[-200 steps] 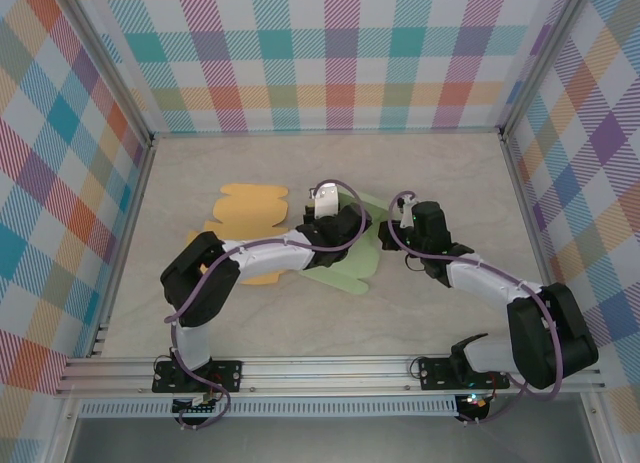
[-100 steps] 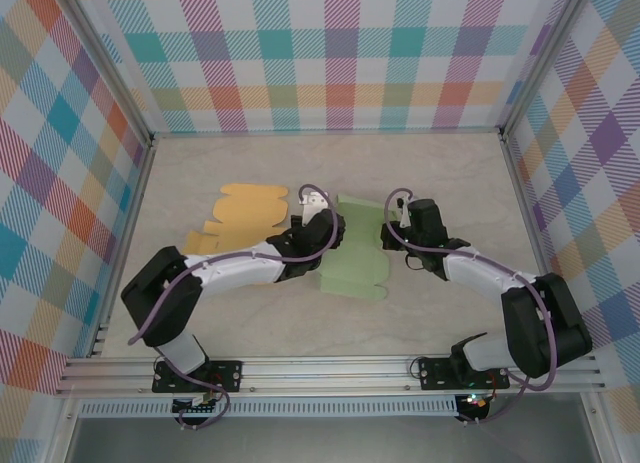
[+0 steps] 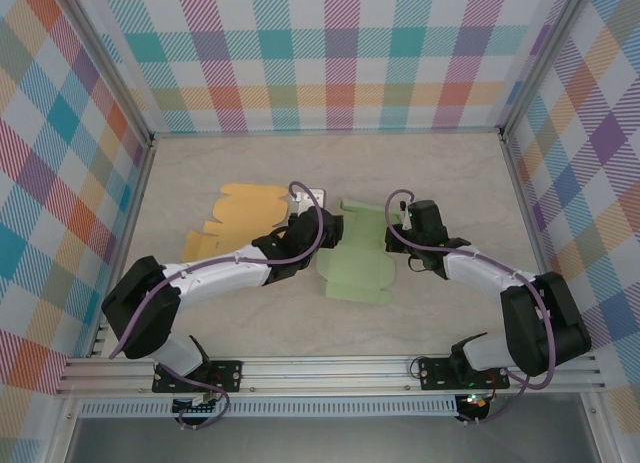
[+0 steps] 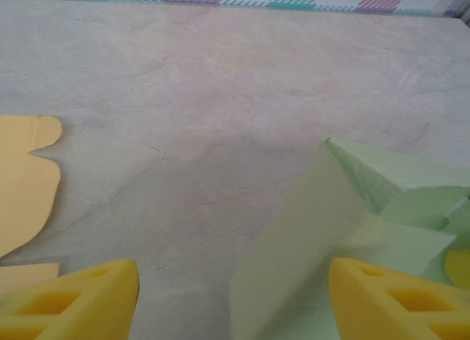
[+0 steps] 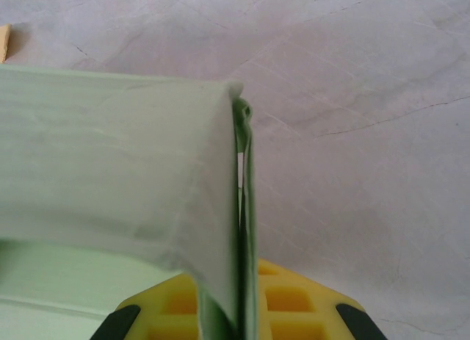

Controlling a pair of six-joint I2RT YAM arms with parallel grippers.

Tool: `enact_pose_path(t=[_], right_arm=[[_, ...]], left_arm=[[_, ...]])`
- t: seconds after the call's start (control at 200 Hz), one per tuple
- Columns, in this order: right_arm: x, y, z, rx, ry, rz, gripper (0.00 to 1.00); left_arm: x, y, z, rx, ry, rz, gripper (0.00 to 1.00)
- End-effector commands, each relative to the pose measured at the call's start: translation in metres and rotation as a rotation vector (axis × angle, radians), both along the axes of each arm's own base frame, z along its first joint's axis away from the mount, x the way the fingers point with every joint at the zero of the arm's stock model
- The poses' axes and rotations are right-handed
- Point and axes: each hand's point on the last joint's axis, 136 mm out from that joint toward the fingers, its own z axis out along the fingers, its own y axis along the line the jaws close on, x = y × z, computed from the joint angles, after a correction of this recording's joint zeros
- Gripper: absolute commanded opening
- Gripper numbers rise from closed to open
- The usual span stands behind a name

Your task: Fold the paper box

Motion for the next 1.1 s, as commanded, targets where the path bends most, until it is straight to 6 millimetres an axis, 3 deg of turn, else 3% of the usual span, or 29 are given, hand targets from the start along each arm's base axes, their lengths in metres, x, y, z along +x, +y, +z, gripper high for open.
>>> enact_pose_path(t=[0.0, 0.115, 0.335, 0.46, 0.68, 0.815, 0.975, 1.095], right_arm=[[0.006, 0.0, 0.006, 0.002, -0.014, -0.006, 0.0], [0.006, 0.001, 0.007, 0.005, -0.016, -0.004, 0.0], [0.006, 0.001, 0.008, 0.007, -0.019, -0.002, 0.0], [0.006, 0.001, 0.01, 0.009, -0.024, 0.0, 0.0], [0.005, 0.001, 0.01, 0.007, -0.024, 0.001, 0.0], [0.005, 0.0, 0.011, 0.006, -0.028, 0.001, 0.0], [0.005, 0.001, 0.012, 0.008, -0.03, 0.002, 0.0], [0.005, 0.001, 0.012, 0.006, -0.031, 0.002, 0.0]], left_arm=[[-0.002, -0.019, -0.003, 0.009, -0.018, -0.109, 0.67], [-0.002, -0.027, -0.005, 0.04, -0.016, -0.143, 0.66], [0.007, -0.013, -0.004, 0.128, -0.044, -0.077, 0.57], [0.005, -0.017, 0.008, 0.116, -0.065, -0.113, 0.42], [0.013, -0.02, 0.01, 0.166, -0.074, -0.14, 0.38], [0.015, -0.024, 0.012, 0.171, -0.08, -0.164, 0.49], [0.022, -0.011, 0.016, 0.177, -0.078, -0.125, 0.58], [0.008, -0.016, 0.026, 0.104, -0.089, -0.213, 0.73]])
